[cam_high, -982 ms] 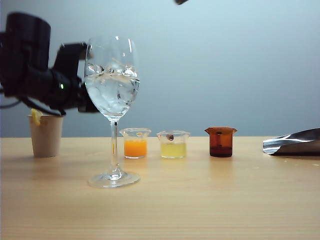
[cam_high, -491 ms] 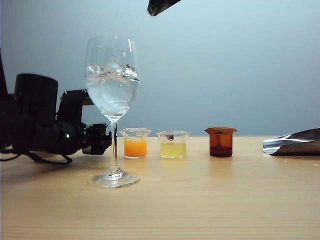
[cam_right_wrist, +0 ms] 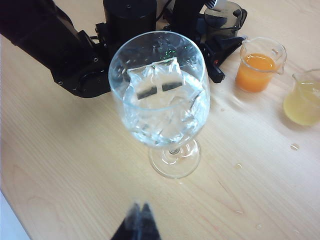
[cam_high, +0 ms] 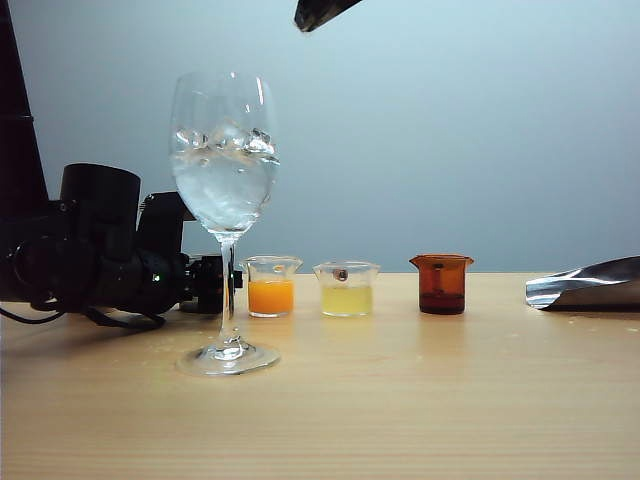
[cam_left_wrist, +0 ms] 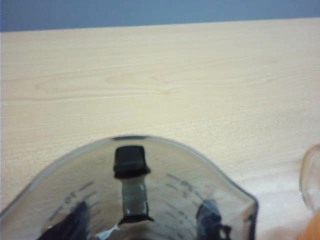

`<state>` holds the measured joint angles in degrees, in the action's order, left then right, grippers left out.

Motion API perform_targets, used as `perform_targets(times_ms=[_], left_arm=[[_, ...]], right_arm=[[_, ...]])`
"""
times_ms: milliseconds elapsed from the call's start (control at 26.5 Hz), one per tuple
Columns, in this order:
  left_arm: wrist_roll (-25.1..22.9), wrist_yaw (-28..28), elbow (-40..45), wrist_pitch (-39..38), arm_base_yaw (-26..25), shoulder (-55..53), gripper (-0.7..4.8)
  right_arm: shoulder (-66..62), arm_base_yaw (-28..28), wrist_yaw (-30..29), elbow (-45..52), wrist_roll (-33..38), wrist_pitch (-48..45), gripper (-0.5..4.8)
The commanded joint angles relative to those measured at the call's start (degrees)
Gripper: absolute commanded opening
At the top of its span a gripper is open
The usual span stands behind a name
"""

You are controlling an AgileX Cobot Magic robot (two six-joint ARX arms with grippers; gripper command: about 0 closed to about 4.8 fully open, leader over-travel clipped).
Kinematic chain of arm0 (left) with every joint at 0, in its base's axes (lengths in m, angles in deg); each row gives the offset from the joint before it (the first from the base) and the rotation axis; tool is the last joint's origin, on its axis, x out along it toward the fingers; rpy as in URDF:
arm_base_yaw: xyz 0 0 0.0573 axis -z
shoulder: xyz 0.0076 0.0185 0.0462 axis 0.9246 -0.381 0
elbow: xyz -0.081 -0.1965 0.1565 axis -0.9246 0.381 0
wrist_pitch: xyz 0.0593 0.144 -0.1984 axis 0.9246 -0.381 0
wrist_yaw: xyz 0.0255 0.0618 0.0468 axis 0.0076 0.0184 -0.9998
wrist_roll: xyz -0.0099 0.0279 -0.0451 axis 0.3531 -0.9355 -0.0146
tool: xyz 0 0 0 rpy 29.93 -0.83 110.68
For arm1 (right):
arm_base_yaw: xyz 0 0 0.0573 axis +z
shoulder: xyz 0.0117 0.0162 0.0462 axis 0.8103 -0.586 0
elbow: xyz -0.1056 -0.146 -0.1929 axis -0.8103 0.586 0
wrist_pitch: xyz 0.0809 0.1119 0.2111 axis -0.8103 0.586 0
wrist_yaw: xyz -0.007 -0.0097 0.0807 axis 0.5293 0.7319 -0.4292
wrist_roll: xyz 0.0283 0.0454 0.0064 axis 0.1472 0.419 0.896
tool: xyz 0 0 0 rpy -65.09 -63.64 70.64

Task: Pick up the first measuring cup from the left, pour the coconut rum inside into the goblet, and finally put the measuring cup back in its original place.

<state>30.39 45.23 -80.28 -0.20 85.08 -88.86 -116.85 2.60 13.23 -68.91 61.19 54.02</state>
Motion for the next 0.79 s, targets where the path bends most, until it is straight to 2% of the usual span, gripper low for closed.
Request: perform_targets(times_ms=[38,189,264,378,453,529,793], left_arm=[[0.2,0.0,-0.1,-2.2,0.1,0.2,1.43],[0.2,0.2,-0.1,-0.7,0.1,0.2,1.44],[0.2,0.2,-0.1,-0.5,0.1,0.2,1.72],[0.4,0.2,-0.1,-0.3,0.1,0.2,2.83],[0.3,0.2,0.0,0.0,0.1,0.2,4.01],[0.4,0.3,0.0,0.4,0.1,0.3,4.43],[2.7,0.6,0.0,0.3,0.2,1.7,4.5]], right_arm=[[0.2,0.0,-0.1,-0.1,0.1,-0.1,-0.09],[0.2,0.0,-0.2,-0.2,0.2,0.0,-0.09],[0.2,0.0,-0.1,-0.2,0.1,0.2,-0.09],[0.2,0.0,-0.1,-0.2,0.1,0.3,-0.09],[0.2,0.0,-0.1,-0.2,0.1,0.3,-0.09],[0.2,0.0,-0.1,-0.2,0.1,0.3,-0.09],[0.2,0.0,-0.1,-0.2,0.2,0.4,-0.09]])
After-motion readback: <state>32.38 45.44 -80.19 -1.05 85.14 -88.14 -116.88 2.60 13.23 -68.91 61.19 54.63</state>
